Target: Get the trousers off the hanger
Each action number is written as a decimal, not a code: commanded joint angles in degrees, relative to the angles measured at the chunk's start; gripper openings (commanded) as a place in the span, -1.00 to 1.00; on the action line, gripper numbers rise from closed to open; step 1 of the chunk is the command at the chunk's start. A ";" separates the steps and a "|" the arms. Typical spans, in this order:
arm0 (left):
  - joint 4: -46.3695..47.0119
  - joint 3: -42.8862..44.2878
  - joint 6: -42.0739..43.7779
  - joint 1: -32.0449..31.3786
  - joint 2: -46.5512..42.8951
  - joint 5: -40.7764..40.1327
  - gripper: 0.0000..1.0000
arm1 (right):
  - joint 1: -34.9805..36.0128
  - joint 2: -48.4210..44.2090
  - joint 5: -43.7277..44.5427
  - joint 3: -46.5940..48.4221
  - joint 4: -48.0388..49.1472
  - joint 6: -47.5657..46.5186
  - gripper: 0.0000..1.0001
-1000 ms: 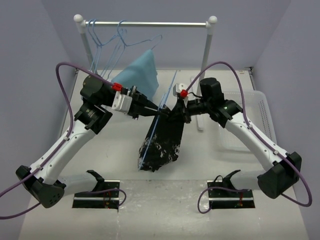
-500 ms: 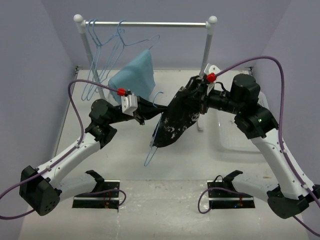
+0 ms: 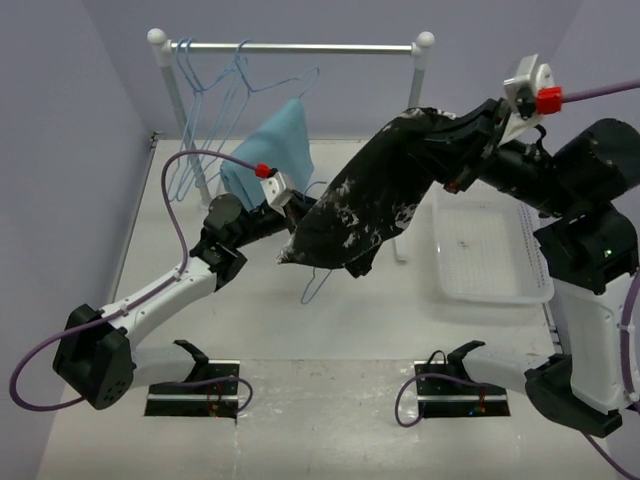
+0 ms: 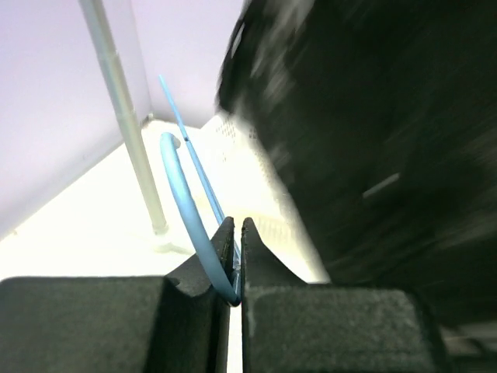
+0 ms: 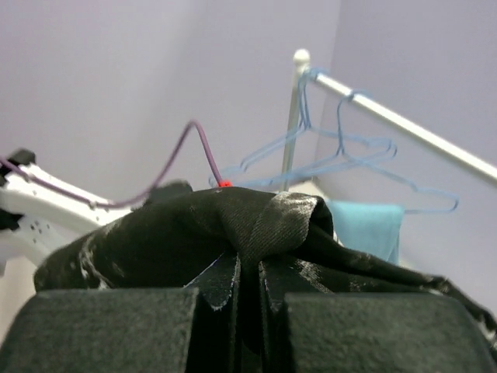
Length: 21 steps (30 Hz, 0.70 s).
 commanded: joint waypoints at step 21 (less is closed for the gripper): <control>-0.24 -5.46 0.94 2.29 -11.73 -4.75 -1.00 | -1.93 -24.09 59.13 -28.90 11.18 4.42 -1.00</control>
